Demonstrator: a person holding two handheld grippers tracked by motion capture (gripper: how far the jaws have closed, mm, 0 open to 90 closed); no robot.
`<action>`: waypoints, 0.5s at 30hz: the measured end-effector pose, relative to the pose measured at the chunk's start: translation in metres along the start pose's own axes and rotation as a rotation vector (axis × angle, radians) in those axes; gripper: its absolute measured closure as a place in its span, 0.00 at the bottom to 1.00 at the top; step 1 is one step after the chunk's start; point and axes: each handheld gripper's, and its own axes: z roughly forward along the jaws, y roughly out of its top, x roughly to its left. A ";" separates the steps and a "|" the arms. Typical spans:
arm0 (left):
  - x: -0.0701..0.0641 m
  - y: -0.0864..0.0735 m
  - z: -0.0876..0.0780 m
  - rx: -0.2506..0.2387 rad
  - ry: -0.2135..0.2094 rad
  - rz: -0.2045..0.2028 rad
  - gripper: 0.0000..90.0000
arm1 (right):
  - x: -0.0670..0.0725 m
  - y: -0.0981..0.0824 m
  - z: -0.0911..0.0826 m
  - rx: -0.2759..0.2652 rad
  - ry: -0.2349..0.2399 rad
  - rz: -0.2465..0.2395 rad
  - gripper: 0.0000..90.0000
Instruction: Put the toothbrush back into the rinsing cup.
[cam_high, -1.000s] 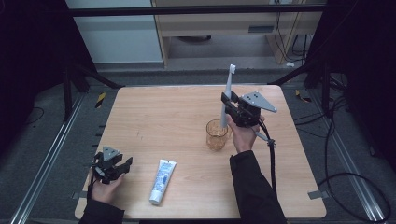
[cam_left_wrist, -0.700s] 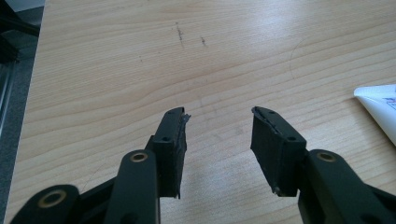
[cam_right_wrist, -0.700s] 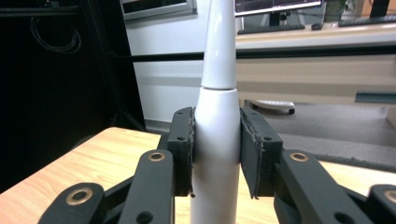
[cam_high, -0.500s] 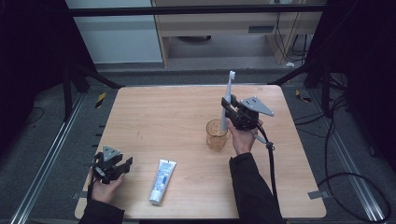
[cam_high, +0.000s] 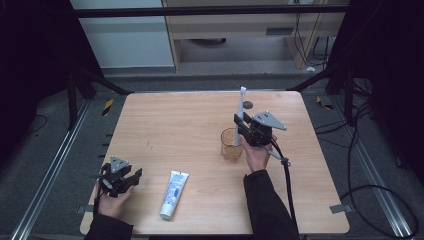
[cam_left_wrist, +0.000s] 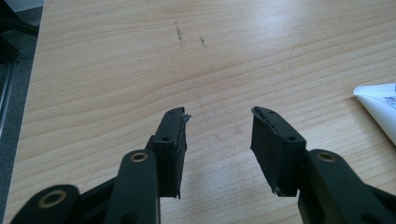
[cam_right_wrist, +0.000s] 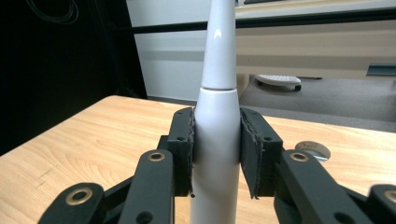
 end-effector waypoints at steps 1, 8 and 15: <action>0.000 0.000 0.000 0.000 0.000 0.000 0.60 | 0.000 -0.001 0.000 0.003 0.000 0.002 0.75; 0.000 0.000 0.000 0.000 -0.001 0.000 0.60 | -0.001 -0.012 0.001 0.042 0.006 -0.009 0.75; 0.000 0.000 0.000 0.001 0.000 0.003 0.60 | -0.001 -0.020 0.002 0.094 0.006 -0.034 0.75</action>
